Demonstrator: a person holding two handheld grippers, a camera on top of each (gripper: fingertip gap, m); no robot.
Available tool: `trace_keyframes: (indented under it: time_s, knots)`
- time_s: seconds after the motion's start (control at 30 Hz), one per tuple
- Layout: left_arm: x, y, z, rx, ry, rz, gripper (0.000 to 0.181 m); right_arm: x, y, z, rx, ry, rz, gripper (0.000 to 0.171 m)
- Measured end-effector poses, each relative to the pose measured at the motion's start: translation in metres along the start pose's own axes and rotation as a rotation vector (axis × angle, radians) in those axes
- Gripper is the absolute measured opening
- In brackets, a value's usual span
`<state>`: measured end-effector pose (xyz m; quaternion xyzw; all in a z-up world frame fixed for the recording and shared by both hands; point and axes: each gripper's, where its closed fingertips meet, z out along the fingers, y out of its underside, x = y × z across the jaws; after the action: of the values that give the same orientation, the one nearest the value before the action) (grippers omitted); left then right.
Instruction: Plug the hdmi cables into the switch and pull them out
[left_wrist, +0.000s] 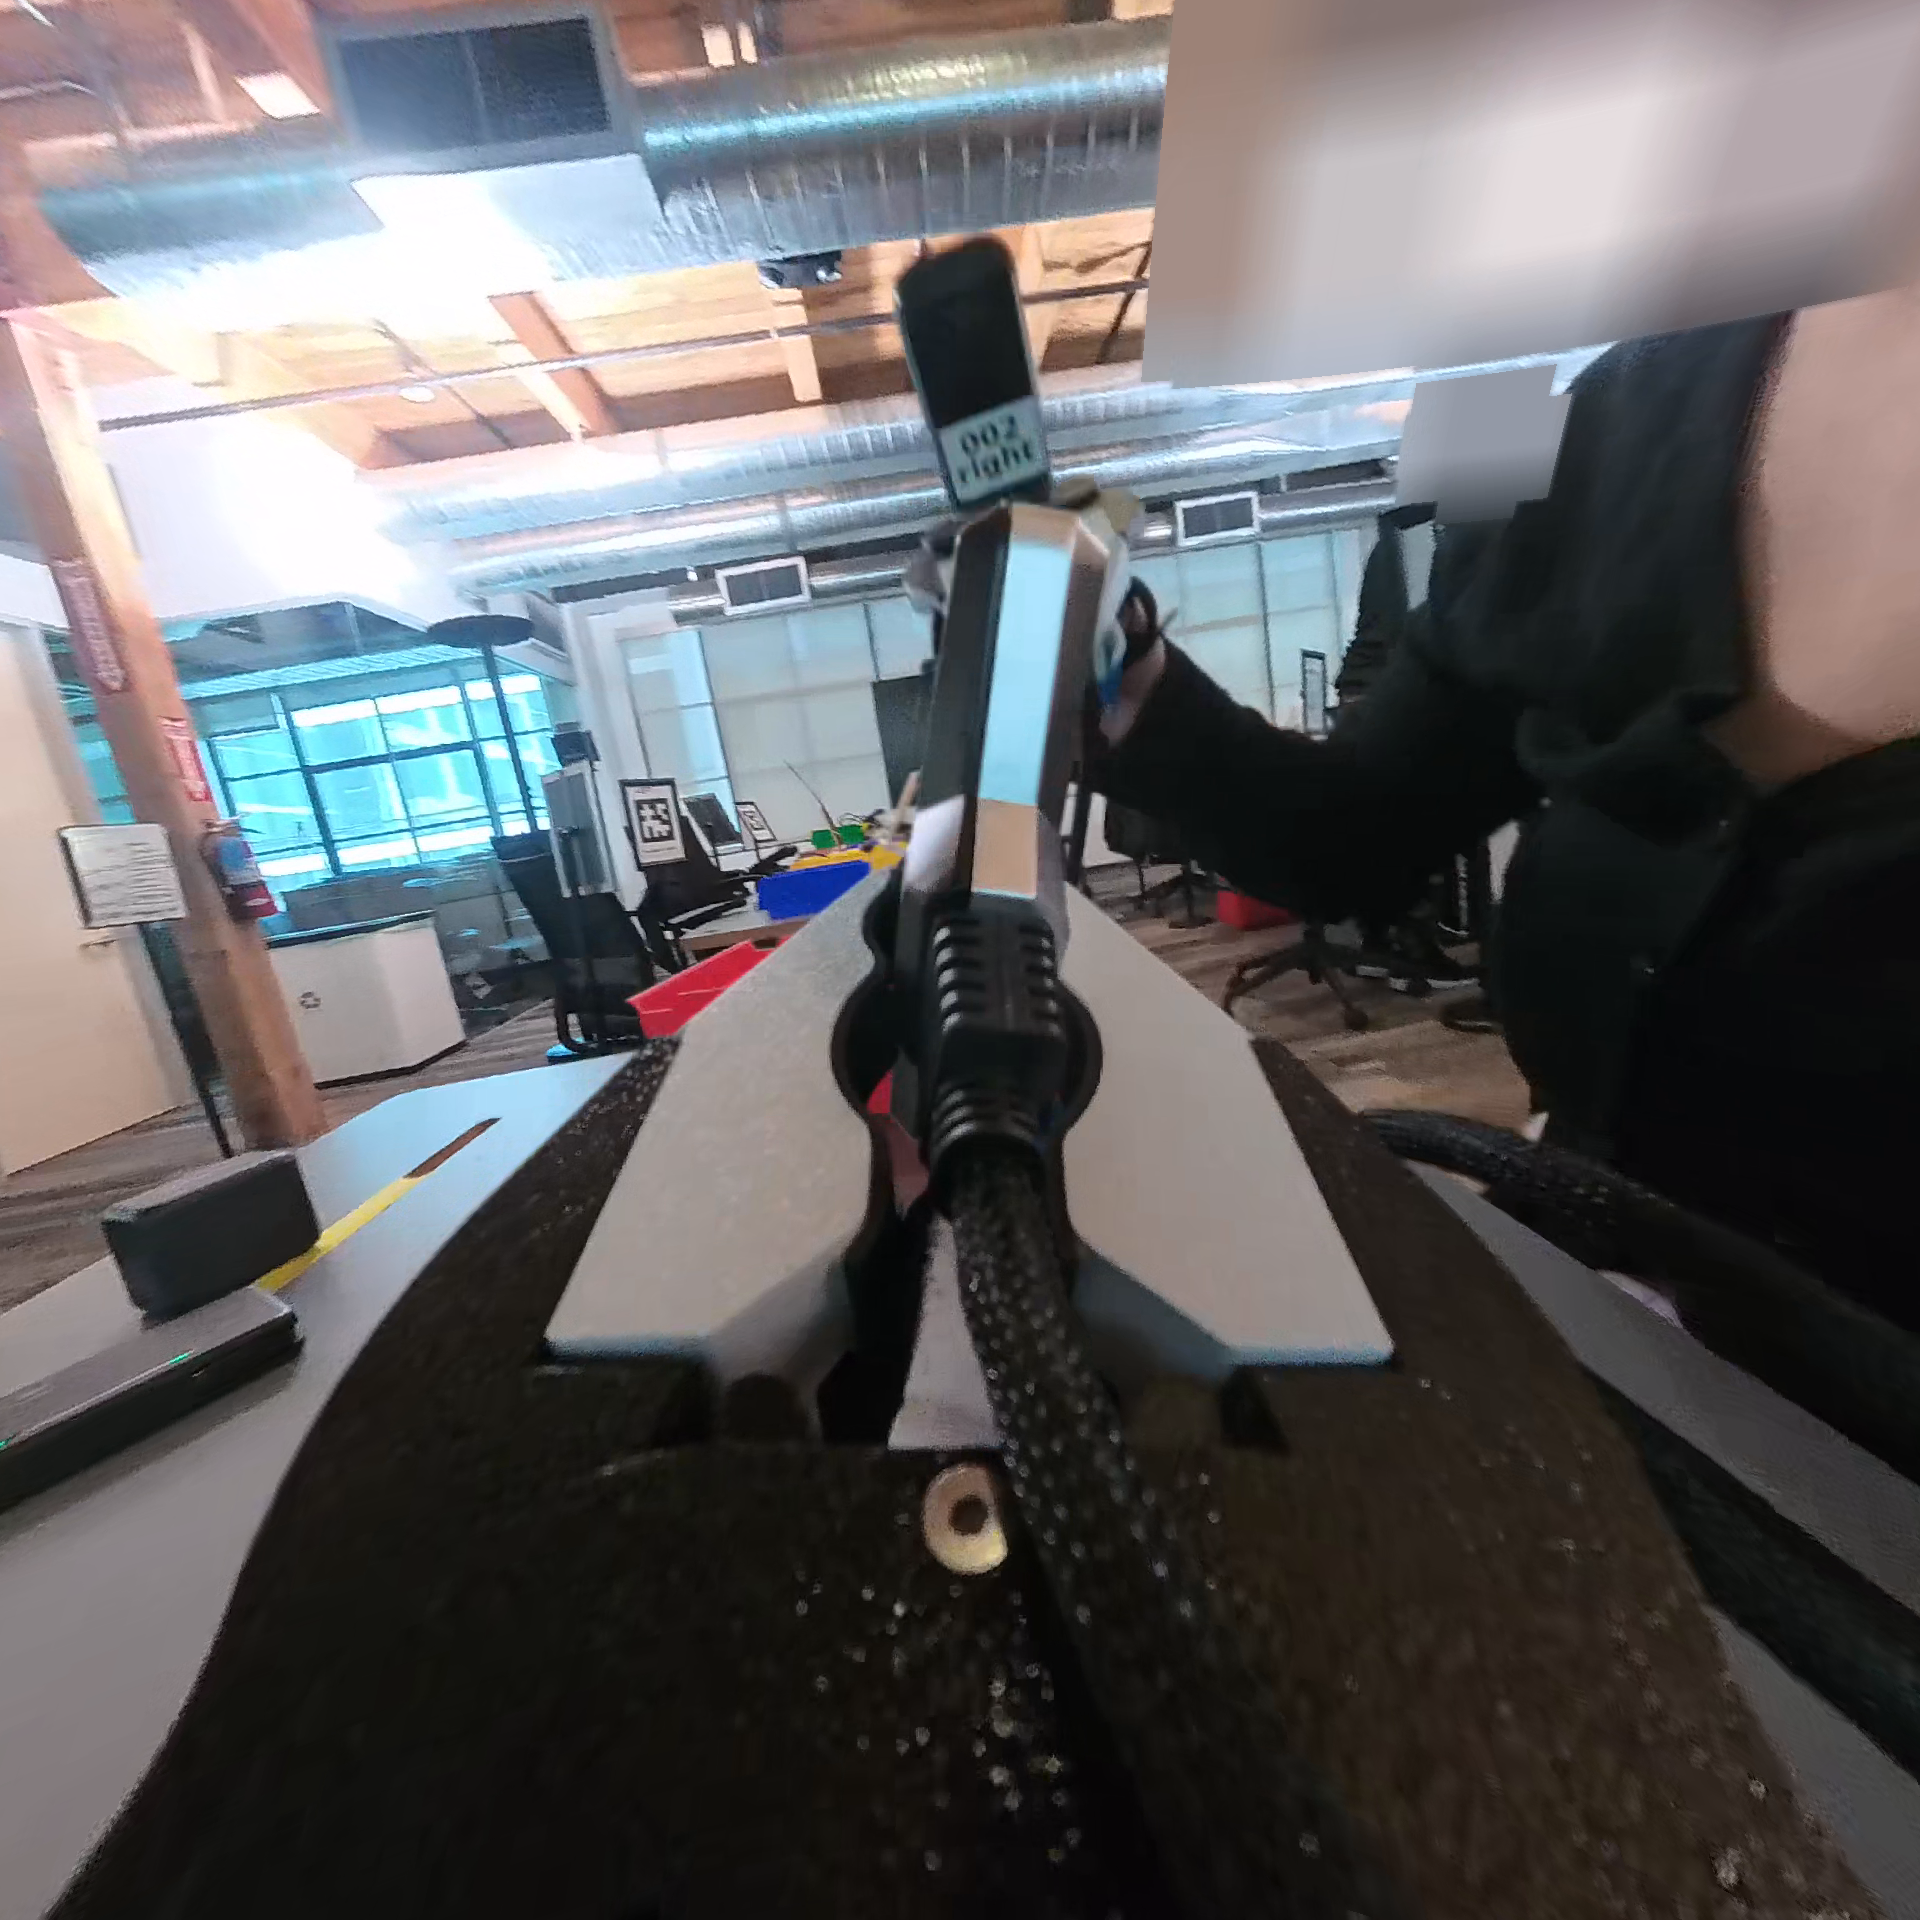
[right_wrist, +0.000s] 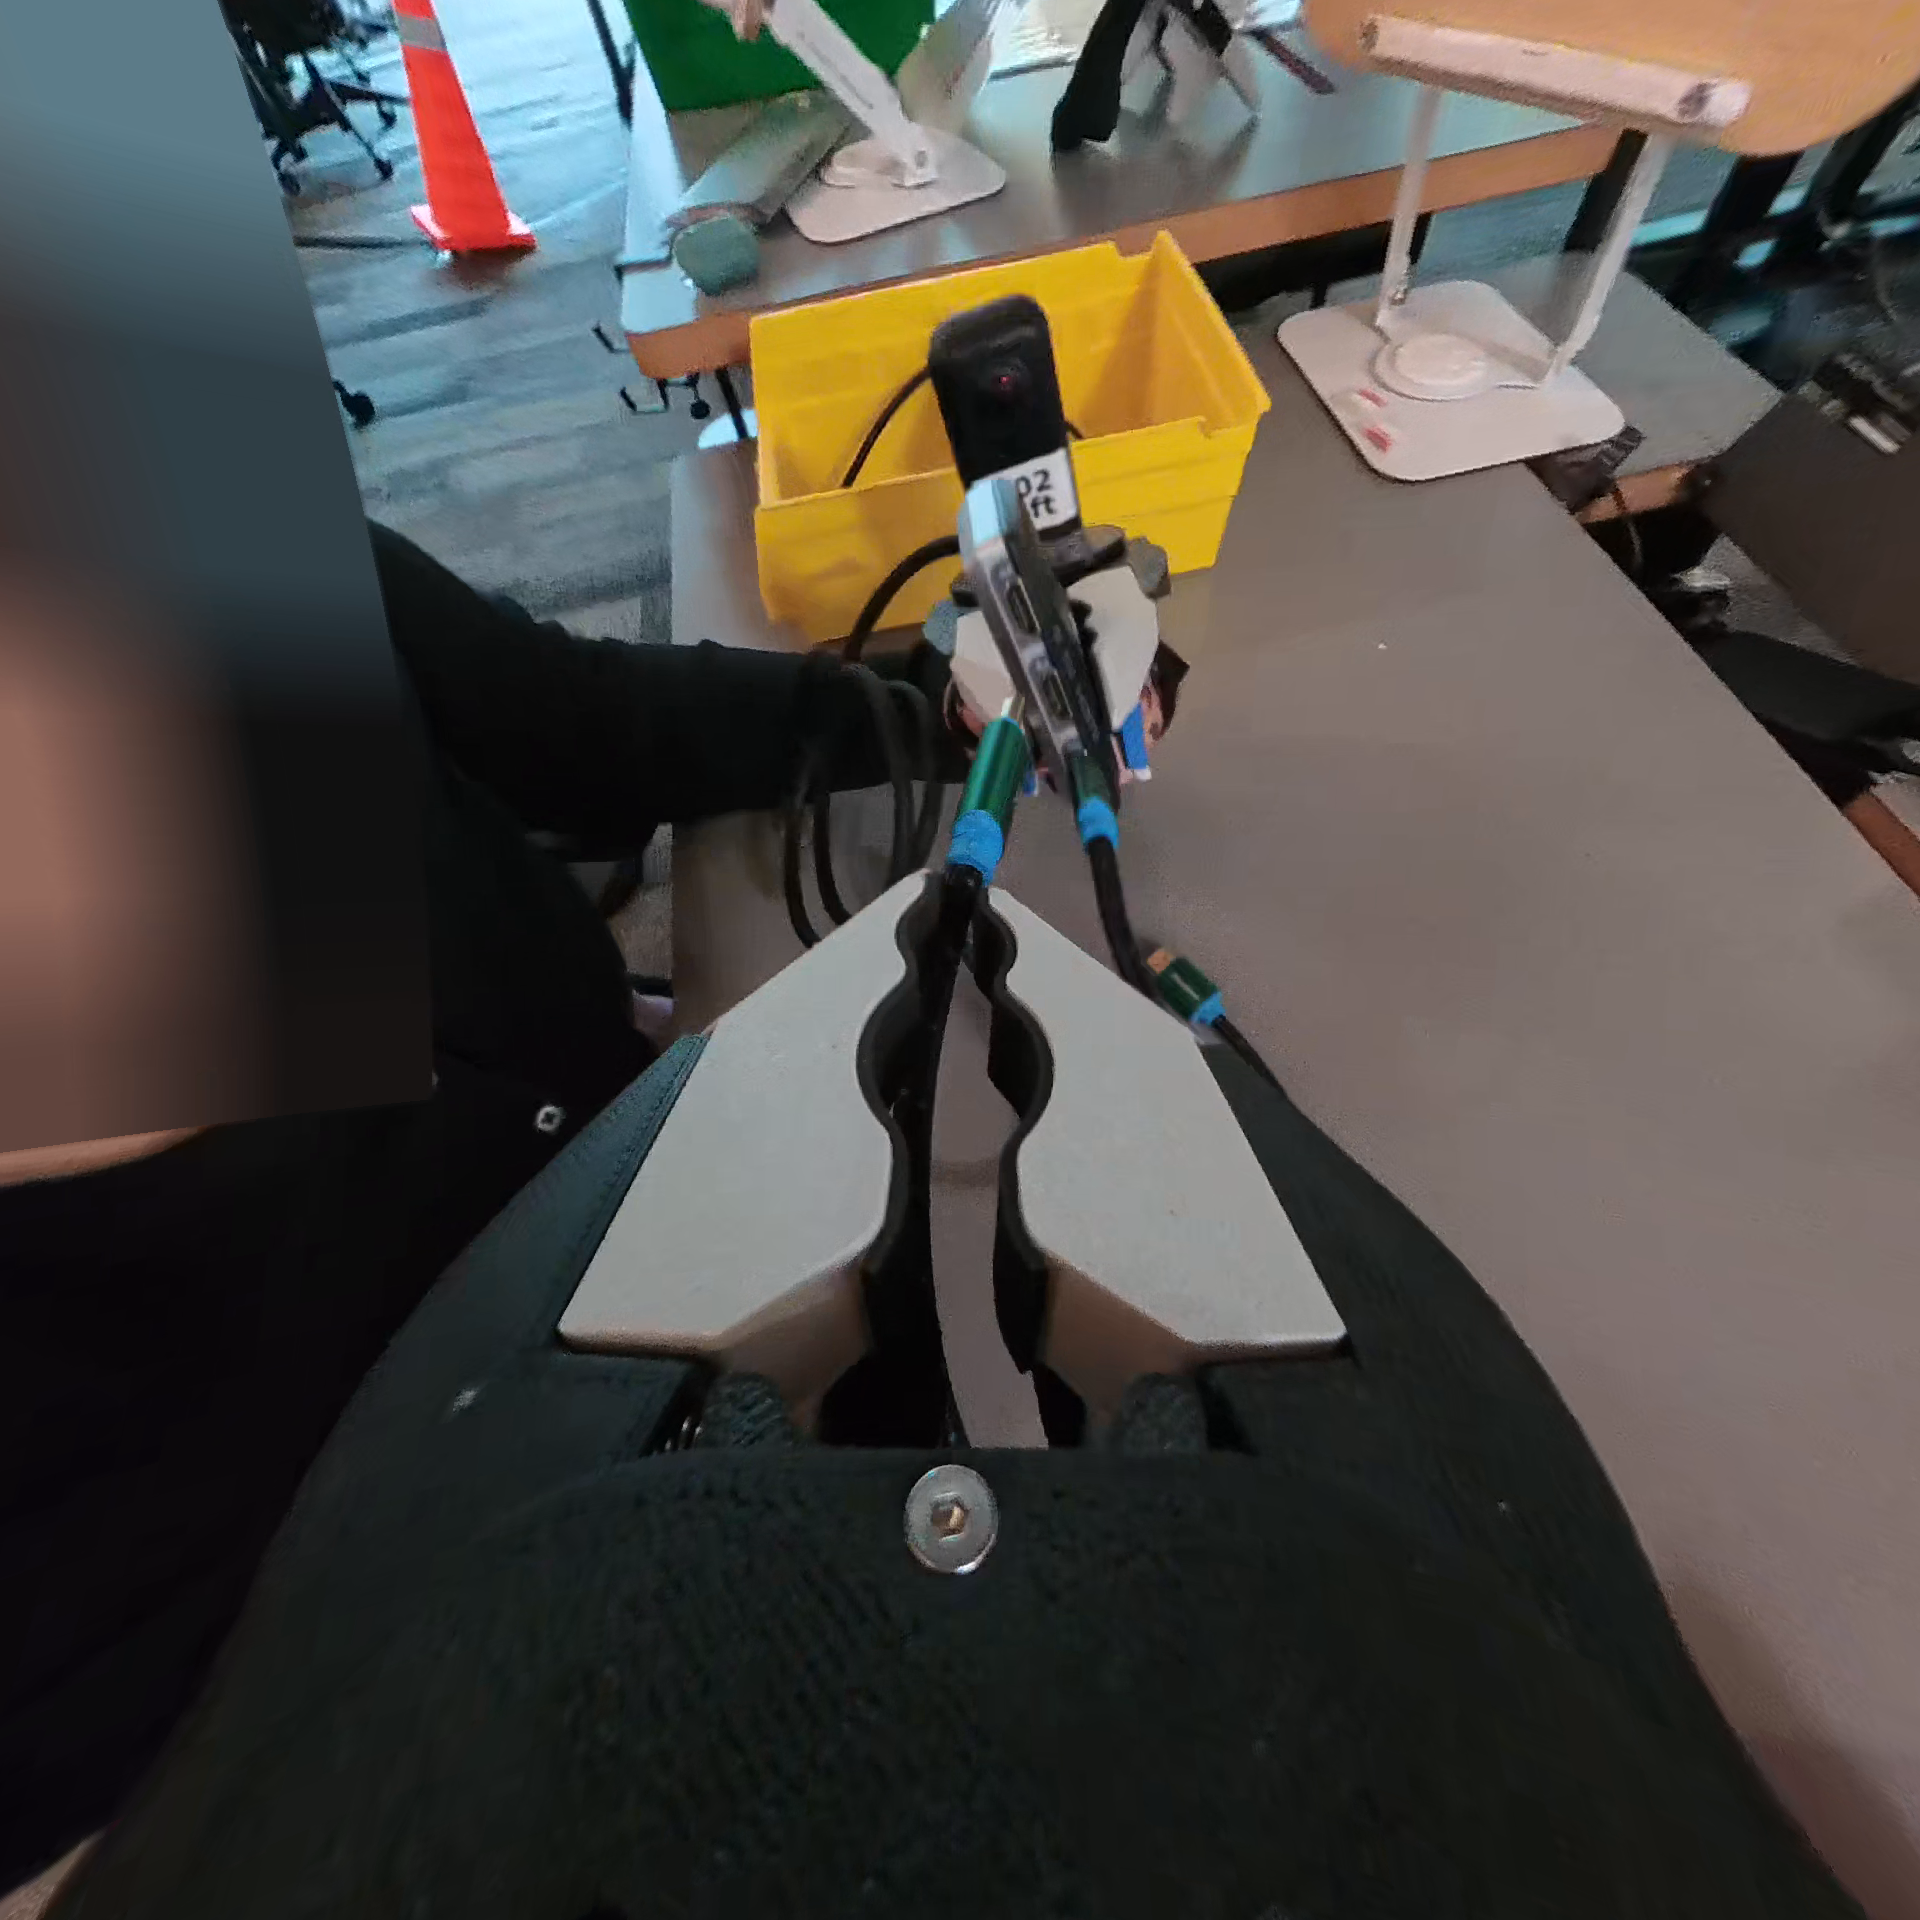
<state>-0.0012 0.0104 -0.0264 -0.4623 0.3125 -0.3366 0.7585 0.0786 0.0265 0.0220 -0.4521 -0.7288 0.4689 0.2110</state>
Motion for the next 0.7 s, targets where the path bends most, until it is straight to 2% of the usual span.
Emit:
trace_keyframes:
  time_s: [0.27,0.7]
  knots:
    - [0.019,0.008,0.012,-0.071,0.118,-0.046,0.020,-0.002,-0.006,0.029,-0.225,0.020,-0.165,0.003]
    - [0.020,0.012,0.009,-0.093,0.148,-0.113,0.021,0.002,0.009,0.038,-0.339,0.036,-0.223,0.004]
